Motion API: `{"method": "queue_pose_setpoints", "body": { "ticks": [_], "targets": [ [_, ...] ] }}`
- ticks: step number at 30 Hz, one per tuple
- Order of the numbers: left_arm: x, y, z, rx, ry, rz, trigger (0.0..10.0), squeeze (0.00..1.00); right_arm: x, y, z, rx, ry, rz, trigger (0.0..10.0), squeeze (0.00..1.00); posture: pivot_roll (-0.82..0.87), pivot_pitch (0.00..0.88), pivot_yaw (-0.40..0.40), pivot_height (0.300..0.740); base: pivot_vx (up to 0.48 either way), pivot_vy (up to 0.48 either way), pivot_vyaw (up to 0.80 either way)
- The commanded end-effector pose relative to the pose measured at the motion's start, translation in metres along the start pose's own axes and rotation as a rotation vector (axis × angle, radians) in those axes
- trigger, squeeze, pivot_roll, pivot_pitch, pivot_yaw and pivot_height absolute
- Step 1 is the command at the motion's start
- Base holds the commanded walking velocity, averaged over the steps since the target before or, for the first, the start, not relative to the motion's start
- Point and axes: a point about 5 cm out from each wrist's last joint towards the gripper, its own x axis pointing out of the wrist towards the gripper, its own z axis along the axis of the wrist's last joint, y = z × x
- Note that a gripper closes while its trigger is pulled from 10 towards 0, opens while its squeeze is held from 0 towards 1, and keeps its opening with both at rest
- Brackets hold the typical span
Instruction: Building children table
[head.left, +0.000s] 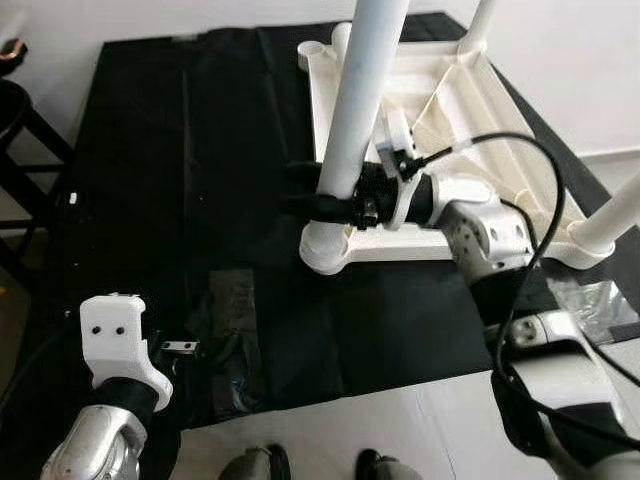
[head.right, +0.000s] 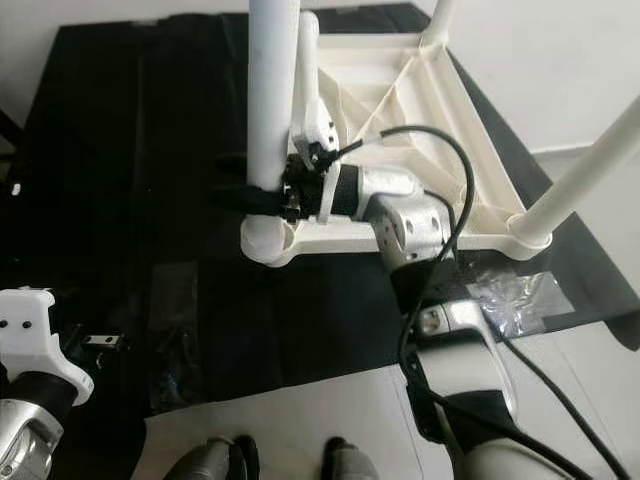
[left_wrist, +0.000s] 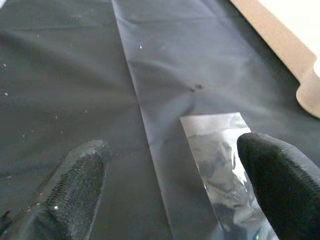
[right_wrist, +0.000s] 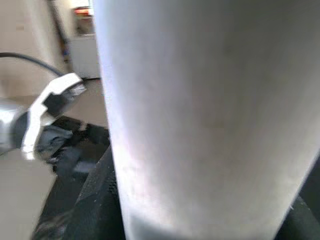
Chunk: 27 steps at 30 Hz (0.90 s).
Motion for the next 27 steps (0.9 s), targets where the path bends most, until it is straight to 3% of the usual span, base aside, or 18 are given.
{"method": "queue_pose_setpoints", "body": {
  "ticks": [1,11,17,23,27],
  "targets": [
    [-0.005,-0.002,0.001,0.01,-0.01,0.014,10.0,0.0,0.004,0.004,0.002,-0.017,0.015,0.096,10.0,0.0,0.09,0.351,-0.014,0.74,0.0,0.0,0.0],
    [-0.016,-0.005,0.005,0.044,-0.011,0.034,10.0,0.0,0.009,-0.006,0.01,-0.092,0.115,0.221,10.0,0.0,0.1,0.381,-0.038,0.74,0.0,0.0,0.0],
    [-0.015,-0.006,0.005,0.08,0.005,0.036,10.0,0.0,0.01,-0.011,0.017,-0.072,0.091,0.224,10.0,0.0,0.1,0.382,-0.043,0.74,0.0,0.0,0.0],
    [-0.012,0.002,0.005,0.031,-0.003,0.113,10.0,0.0,0.008,-0.017,0.026,-0.079,0.058,0.199,10.0,0.0,0.09,0.363,-0.054,0.74,0.0,0.0,0.0],
    [-0.011,0.002,0.005,0.027,-0.002,0.106,10.0,0.0,0.01,-0.017,0.028,-0.084,0.054,0.21,10.0,0.0,0.09,0.352,-0.05,0.74,0.0,-0.448,0.0]
  ]
}}
